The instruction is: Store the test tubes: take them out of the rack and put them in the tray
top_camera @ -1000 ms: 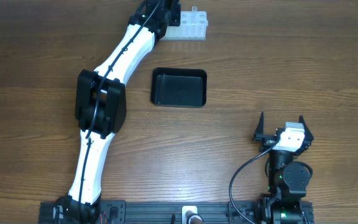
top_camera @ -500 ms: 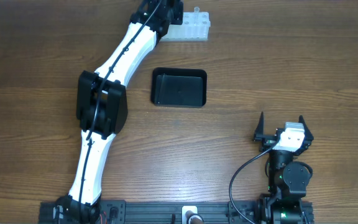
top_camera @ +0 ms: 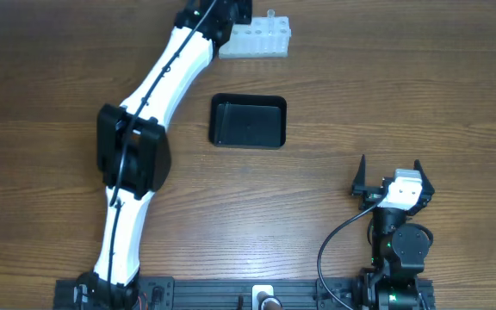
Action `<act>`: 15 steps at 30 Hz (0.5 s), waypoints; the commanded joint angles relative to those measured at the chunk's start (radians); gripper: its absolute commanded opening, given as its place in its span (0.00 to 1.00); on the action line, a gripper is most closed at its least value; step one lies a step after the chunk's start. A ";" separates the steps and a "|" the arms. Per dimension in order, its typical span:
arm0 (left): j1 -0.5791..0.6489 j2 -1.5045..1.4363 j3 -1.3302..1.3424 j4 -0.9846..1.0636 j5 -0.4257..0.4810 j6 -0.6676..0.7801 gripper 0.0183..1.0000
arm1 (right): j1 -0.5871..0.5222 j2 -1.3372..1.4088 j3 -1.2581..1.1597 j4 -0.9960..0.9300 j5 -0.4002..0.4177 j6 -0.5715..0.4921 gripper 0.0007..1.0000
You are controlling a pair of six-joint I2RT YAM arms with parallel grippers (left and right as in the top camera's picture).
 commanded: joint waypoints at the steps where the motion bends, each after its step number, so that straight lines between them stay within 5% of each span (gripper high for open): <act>1: -0.003 -0.128 0.024 0.002 -0.030 0.026 0.02 | 0.005 -0.007 -0.005 -0.004 -0.006 0.003 0.99; 7: -0.019 -0.219 0.024 -0.059 -0.028 0.024 0.02 | 0.005 -0.007 -0.005 -0.004 -0.006 0.003 0.99; 15: -0.061 -0.306 0.024 -0.405 -0.002 -0.074 0.04 | 0.005 -0.007 -0.005 -0.004 -0.006 0.003 0.99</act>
